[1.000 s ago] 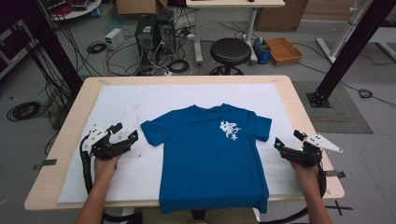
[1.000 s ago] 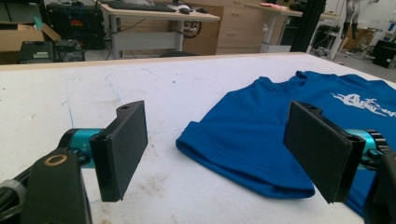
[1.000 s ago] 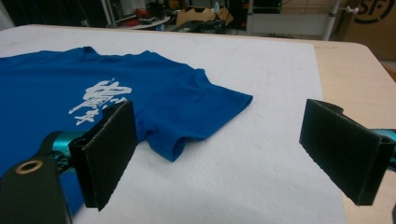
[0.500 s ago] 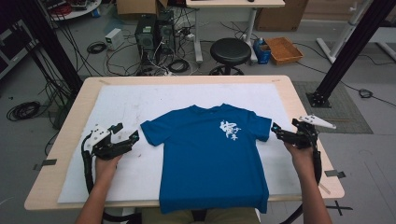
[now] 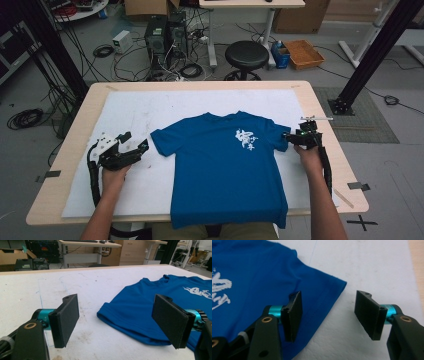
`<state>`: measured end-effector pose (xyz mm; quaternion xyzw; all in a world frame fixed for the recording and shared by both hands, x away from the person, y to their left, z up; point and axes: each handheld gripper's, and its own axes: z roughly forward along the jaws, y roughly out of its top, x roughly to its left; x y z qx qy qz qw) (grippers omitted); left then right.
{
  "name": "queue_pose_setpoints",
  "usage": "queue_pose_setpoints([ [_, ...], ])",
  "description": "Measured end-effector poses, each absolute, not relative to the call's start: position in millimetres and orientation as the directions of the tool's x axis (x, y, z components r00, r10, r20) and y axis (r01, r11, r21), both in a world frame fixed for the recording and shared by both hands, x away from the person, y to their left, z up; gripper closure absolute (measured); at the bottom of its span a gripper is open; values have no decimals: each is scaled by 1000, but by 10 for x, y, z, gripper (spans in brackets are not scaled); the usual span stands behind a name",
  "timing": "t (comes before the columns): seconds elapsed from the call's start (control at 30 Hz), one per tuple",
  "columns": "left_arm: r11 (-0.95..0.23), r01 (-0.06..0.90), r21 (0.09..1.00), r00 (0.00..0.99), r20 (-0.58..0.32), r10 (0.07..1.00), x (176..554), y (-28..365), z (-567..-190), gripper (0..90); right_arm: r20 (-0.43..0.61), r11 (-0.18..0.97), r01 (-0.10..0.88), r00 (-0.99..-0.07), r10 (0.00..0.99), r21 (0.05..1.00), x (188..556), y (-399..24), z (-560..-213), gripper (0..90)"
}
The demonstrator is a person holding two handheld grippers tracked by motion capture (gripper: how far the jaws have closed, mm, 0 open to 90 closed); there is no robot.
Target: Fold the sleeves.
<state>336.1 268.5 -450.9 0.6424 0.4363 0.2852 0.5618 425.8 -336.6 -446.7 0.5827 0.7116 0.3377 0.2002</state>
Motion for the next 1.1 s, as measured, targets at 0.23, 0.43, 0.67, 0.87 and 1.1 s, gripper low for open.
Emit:
queue_pose_setpoints([
  [0.23,12,251,968,453,-129,882,3372,2687,-4509,221,-7,212,655,-300,954,725,4255,-3230,-4466,769],
  [0.43,10,254,967,452,-128,883,3374,2685,-4508,221,28,182,663,-293,956,726,4298,-3171,-4338,875],
  [0.67,14,260,966,451,-135,882,3383,2687,-4508,221,-9,287,549,-453,891,785,4232,-2589,-4028,874],
  [0.87,4,258,966,454,-125,882,3378,2677,-4506,221,77,270,513,-557,827,815,4160,-2261,-3956,640],
  [1.1,1,258,966,456,-122,881,3379,2676,-4506,221,47,204,600,-376,925,773,4145,-2663,-4041,737],
])
